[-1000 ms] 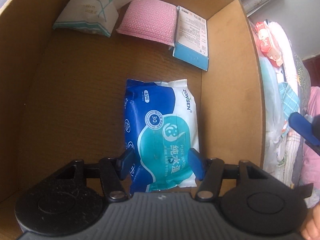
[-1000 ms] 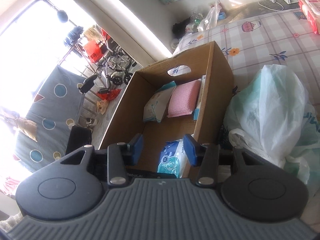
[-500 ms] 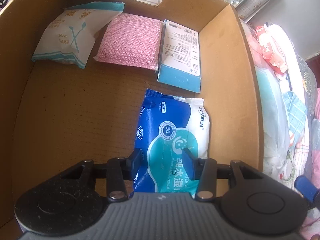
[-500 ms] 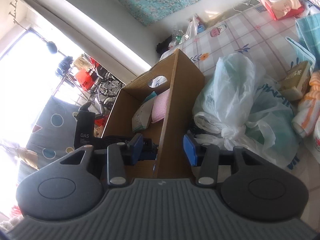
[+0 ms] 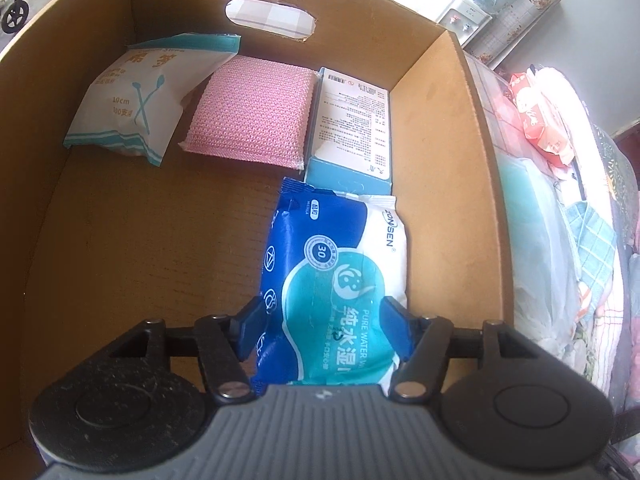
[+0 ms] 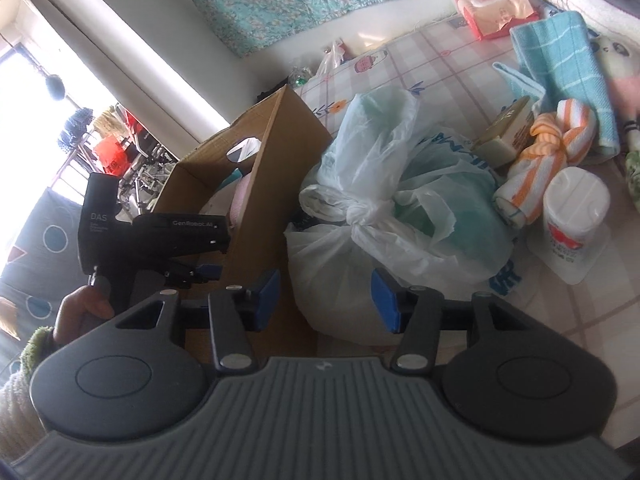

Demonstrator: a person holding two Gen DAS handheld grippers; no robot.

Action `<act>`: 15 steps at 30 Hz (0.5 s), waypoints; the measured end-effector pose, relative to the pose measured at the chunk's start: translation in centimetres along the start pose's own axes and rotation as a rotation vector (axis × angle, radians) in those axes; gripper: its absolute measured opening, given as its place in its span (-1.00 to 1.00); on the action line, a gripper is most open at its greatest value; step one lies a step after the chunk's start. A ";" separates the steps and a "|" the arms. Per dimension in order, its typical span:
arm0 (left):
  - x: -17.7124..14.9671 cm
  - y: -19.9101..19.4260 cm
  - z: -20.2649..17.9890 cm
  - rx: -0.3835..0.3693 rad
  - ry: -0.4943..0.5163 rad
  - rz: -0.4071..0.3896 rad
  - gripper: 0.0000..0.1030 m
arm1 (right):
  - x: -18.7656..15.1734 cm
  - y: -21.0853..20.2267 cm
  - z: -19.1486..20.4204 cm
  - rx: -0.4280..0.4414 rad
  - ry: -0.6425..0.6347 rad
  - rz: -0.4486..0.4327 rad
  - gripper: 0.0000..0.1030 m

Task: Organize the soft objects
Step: 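Lower the wet-wipes pack into the box and open the left tool, then move the right tool to the pink plush toy on the bed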

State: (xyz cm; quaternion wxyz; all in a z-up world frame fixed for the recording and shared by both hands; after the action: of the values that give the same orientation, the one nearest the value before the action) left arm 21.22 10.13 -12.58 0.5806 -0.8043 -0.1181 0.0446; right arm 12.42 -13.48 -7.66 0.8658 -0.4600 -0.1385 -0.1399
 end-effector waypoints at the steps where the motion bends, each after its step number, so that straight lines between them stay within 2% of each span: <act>1: -0.3 -0.5 0.0 -0.004 0.005 -0.009 0.31 | 0.0 -0.4 -0.3 -0.026 -0.011 -0.017 0.02; 5: -1.1 -2.9 0.1 0.009 0.015 -0.062 0.37 | -0.3 -1.9 -1.2 -0.100 -0.043 -0.079 0.10; 10: -1.9 -7.7 -0.3 0.029 0.036 -0.195 0.37 | -0.5 -3.4 -2.2 -0.177 -0.072 -0.138 0.11; 13: -2.4 -10.7 -2.4 0.058 0.110 -0.280 0.38 | 0.0 -4.6 -3.0 -0.210 -0.084 -0.176 0.11; 15: -2.8 -12.3 -4.9 0.073 0.202 -0.324 0.38 | 0.9 -5.9 -3.7 -0.238 -0.097 -0.201 0.11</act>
State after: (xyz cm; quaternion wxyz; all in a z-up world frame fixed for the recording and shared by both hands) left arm 17.84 8.59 0.38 0.6178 -0.7536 -0.1857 -0.1261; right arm 11.44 -19.80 -4.84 0.7790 -0.5495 -0.2080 -0.2190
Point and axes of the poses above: each gripper's, at about its wrist camera, not at the fingertips, and y roughly the way its jaws point, z to its left, x to its top, the point moved 8 cm from there along y, roughly the way its jaws point, and after that the axes turned 13 degrees about z, right-handed, at the moved point
